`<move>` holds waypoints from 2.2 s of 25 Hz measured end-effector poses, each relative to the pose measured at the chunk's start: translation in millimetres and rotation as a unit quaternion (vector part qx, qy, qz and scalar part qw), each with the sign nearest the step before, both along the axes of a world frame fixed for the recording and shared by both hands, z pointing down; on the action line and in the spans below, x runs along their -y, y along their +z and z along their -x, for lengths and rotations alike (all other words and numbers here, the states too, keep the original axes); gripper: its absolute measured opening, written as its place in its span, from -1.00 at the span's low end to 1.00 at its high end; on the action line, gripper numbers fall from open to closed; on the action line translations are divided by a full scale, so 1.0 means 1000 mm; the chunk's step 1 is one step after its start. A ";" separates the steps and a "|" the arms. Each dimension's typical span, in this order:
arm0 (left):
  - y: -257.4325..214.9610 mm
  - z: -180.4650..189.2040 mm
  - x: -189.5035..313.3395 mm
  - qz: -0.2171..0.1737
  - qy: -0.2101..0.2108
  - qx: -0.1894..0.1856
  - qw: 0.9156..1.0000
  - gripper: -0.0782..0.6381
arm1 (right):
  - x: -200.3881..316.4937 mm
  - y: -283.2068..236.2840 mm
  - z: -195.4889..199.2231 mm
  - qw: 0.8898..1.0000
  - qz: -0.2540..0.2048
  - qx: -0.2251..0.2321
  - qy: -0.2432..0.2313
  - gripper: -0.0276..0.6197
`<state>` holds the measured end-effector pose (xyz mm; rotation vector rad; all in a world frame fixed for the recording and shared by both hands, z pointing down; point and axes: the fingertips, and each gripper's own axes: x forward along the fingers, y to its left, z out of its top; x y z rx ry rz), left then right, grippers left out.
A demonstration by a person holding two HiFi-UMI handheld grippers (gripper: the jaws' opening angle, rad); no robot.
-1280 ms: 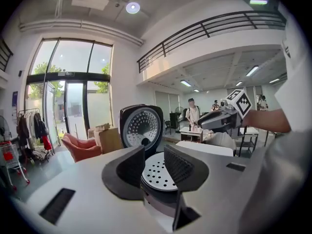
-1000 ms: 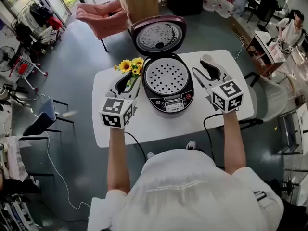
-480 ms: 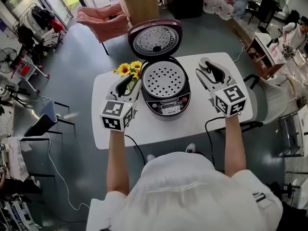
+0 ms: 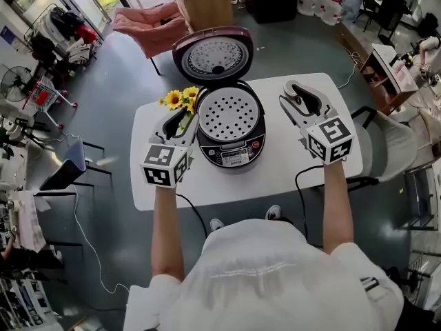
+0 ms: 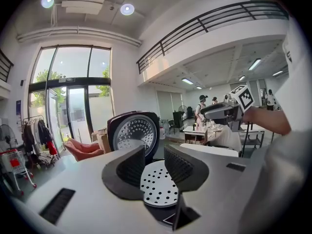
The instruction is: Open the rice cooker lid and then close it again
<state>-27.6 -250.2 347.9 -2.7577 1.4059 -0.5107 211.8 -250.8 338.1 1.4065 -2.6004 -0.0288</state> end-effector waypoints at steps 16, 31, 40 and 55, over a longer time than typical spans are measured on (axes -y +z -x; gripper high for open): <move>0.023 -0.037 0.000 0.030 -0.065 0.009 0.997 -0.40 | 0.030 0.009 -0.041 0.998 0.014 -0.001 -0.067 -0.35; 0.010 0.008 0.083 0.015 -0.070 -0.002 0.997 -0.40 | 0.098 -0.004 -0.003 0.997 0.008 -0.016 -0.071 -0.36; 0.003 0.038 0.146 0.013 -0.062 0.006 0.998 -0.39 | 0.157 -0.017 0.025 0.997 0.001 -0.020 -0.073 -0.36; -0.008 0.046 0.215 0.019 0.012 -0.034 0.999 -0.27 | 0.220 -0.005 0.067 0.988 0.016 -0.060 -0.138 -0.20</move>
